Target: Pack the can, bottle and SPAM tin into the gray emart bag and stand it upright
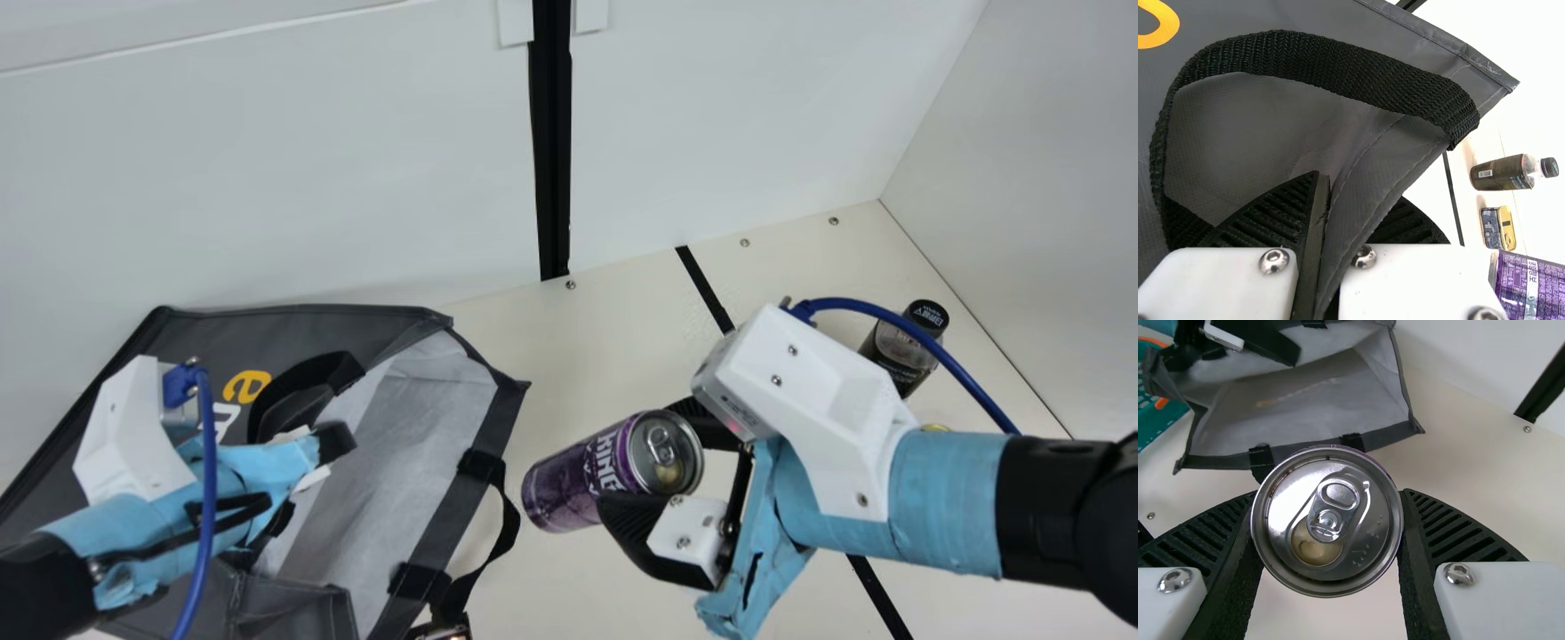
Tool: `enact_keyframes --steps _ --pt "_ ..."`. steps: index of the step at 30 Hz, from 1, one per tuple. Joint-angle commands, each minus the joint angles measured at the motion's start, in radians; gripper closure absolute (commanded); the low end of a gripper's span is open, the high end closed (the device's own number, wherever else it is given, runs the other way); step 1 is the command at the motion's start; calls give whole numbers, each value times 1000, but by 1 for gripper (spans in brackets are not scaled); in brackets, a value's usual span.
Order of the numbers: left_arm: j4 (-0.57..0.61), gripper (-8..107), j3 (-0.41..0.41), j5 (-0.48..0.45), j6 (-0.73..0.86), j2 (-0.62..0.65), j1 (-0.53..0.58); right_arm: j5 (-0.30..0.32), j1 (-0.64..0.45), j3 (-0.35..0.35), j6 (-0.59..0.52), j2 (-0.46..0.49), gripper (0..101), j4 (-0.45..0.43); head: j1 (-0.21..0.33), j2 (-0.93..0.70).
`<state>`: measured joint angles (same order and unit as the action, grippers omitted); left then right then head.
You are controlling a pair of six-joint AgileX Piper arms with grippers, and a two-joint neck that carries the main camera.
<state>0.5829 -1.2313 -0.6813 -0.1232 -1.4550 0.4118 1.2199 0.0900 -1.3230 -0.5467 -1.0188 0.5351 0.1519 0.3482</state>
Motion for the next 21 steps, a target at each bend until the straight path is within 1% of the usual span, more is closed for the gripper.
enact_keyframes --steps 1,10,21 --pt "0 107 0 0 0 0 0 0 -2 -2 -8 -5 101 19 23 1" --pt "0 107 0 0 0 0 0 0 -12 -9 -55 -42 101 83 23 1" --pt "0 107 0 0 0 0 0 0 -16 -28 -103 -97 101 136 23 1"
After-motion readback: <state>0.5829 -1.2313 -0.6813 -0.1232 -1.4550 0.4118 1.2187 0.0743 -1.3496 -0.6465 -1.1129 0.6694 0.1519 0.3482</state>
